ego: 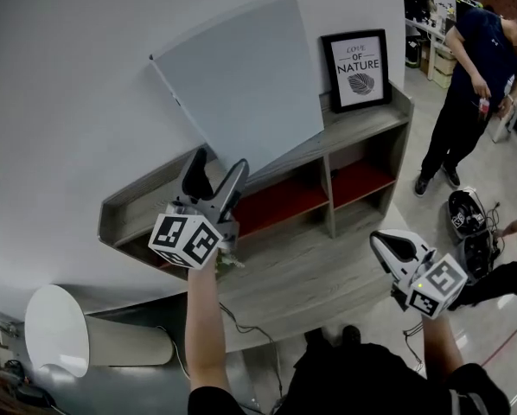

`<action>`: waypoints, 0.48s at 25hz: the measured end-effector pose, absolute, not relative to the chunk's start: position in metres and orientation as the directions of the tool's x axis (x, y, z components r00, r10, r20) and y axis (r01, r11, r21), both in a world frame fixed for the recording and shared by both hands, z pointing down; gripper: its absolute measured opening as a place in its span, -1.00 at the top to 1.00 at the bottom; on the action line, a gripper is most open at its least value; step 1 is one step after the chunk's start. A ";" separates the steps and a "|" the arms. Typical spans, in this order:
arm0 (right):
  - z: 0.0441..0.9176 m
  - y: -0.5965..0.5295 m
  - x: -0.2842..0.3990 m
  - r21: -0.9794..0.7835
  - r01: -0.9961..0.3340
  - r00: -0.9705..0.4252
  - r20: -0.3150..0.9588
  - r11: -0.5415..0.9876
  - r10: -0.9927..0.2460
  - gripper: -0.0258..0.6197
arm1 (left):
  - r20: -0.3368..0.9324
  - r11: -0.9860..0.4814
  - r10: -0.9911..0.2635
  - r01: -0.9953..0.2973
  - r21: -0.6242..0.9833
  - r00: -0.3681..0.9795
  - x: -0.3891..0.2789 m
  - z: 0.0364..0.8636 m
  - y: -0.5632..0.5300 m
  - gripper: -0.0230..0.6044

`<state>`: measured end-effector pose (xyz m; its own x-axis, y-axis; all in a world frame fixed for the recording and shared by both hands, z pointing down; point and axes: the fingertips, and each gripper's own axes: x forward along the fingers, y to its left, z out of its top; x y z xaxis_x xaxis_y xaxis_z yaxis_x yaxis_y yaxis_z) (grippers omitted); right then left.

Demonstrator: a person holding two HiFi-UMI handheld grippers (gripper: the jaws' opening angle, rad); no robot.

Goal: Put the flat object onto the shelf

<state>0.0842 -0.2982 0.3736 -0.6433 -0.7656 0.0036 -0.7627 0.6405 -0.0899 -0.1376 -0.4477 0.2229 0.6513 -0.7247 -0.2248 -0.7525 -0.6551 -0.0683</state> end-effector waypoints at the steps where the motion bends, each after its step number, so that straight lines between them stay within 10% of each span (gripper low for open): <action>1: 0.374 -0.298 0.085 -0.092 -0.759 -0.648 0.003 0.645 -0.762 0.89 | -0.223 -0.653 -0.727 -0.754 -0.069 0.650 -0.136 0.225 -0.443 -0.38; 12: 0.384 -0.294 0.088 -0.089 -0.706 -0.706 0.014 0.703 -0.708 0.89 | -0.214 -0.602 -0.771 -0.796 -0.065 0.600 -0.123 0.248 -0.394 -0.25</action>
<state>0.0883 -0.2942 0.3838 -0.7061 -0.7079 0.0144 -0.7061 0.7025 -0.0889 -0.1231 -0.3935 0.2482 0.6000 -0.7709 -0.2137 -0.7961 -0.6017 -0.0648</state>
